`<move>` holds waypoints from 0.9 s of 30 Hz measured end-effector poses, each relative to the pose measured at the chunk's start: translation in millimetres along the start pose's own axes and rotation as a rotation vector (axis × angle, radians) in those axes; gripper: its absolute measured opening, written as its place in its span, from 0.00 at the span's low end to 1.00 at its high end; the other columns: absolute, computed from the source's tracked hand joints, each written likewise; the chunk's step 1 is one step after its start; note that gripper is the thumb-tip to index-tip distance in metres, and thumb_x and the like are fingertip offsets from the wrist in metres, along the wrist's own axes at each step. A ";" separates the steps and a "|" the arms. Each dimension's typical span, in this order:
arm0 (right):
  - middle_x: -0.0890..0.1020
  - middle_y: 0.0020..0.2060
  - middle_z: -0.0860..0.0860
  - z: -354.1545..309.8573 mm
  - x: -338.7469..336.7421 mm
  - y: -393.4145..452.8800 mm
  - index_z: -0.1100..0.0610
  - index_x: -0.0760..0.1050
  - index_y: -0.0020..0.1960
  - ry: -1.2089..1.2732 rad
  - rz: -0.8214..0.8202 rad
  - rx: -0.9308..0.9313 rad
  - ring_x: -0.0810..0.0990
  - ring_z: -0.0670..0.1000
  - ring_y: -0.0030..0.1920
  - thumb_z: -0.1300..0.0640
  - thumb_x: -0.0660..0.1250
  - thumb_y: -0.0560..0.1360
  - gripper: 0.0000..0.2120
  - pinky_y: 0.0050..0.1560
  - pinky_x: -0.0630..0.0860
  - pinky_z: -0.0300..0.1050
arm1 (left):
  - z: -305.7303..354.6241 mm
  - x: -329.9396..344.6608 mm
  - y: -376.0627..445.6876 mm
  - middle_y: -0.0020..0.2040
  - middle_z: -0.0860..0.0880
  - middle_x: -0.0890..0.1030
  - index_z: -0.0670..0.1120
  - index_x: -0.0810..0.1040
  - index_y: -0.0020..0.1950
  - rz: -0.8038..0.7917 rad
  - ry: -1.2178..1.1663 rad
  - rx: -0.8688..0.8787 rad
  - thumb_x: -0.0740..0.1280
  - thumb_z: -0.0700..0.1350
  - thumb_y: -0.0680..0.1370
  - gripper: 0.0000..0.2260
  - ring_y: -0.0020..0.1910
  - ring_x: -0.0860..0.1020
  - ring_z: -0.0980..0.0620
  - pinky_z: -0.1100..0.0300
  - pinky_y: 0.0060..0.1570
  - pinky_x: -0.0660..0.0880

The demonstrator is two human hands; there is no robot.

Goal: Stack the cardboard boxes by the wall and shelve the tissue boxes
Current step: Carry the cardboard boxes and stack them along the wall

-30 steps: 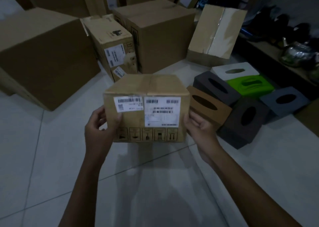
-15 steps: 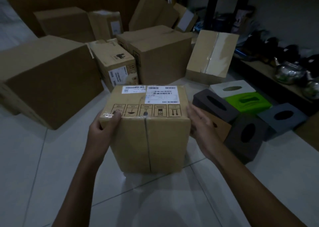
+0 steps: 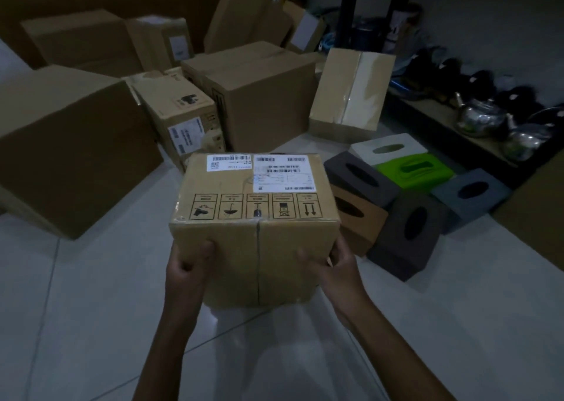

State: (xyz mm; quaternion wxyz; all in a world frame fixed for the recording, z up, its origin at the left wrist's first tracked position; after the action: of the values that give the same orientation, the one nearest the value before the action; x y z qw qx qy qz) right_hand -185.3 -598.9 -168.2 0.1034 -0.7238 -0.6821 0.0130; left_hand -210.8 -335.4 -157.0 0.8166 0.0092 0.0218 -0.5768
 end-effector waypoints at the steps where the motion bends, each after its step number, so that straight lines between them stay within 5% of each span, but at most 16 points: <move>1: 0.83 0.59 0.45 -5.0 -6.6 1.1 0.45 0.74 0.69 -0.001 0.045 -0.006 0.82 0.48 0.59 0.54 0.81 0.67 0.33 0.59 0.81 0.51 | 7.3 6.9 -1.8 0.60 0.61 0.81 0.59 0.72 0.70 -0.018 0.017 0.014 0.74 0.74 0.61 0.41 0.58 0.79 0.61 0.55 0.52 0.78; 6: 0.85 0.53 0.40 -54.7 -48.9 7.5 0.43 0.76 0.65 0.014 0.174 -0.100 0.83 0.41 0.54 0.44 0.78 0.65 0.29 0.49 0.81 0.38 | 45.7 51.4 -1.4 0.61 0.63 0.78 0.58 0.69 0.74 -0.138 0.117 0.120 0.79 0.54 0.70 0.35 0.58 0.78 0.64 0.57 0.52 0.78; 10: 0.84 0.54 0.40 -89.6 -107.4 4.6 0.39 0.77 0.59 0.027 0.325 -0.136 0.83 0.41 0.53 0.41 0.77 0.63 0.25 0.51 0.82 0.42 | 76.0 113.1 2.6 0.66 0.61 0.78 0.58 0.69 0.75 -0.204 0.162 0.230 0.79 0.54 0.71 0.35 0.61 0.77 0.65 0.59 0.53 0.77; 14: 0.85 0.54 0.41 -120.5 -187.3 -14.7 0.47 0.79 0.63 0.046 0.543 -0.180 0.84 0.41 0.53 0.39 0.75 0.67 0.26 0.49 0.80 0.35 | 125.2 200.6 -4.1 0.60 0.67 0.78 0.66 0.72 0.67 -0.249 0.156 0.347 0.77 0.55 0.71 0.27 0.59 0.77 0.66 0.61 0.53 0.77; 23: 0.84 0.52 0.44 -186.4 -383.5 -95.2 0.49 0.77 0.58 -0.087 0.888 -0.177 0.82 0.45 0.52 0.35 0.71 0.72 0.22 0.53 0.79 0.44 | 203.2 407.7 -86.9 0.70 0.56 0.75 0.64 0.65 0.77 -0.680 0.261 0.504 0.71 0.60 0.77 0.29 0.63 0.75 0.53 0.49 0.56 0.76; 27: 0.81 0.52 0.44 -196.7 -481.4 -159.5 0.51 0.72 0.61 -0.179 0.974 -0.104 0.80 0.48 0.53 0.35 0.70 0.73 0.25 0.53 0.76 0.46 | 197.9 501.6 -167.0 0.64 0.53 0.79 0.60 0.73 0.71 -0.856 0.259 0.473 0.74 0.53 0.77 0.24 0.58 0.80 0.52 0.50 0.57 0.78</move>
State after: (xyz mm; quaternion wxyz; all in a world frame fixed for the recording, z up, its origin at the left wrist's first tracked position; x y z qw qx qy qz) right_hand -344.1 -1093.9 -7.9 -0.0099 -0.9585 -0.2710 0.0876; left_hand -195.7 -871.4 19.2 0.4732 0.2554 -0.0064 -0.8431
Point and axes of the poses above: each hand's wrist, its own y-axis towards the middle knuckle, its own x-axis out of the palm, z = x × y, the point moved 6 cm from there along y, towards the middle knuckle
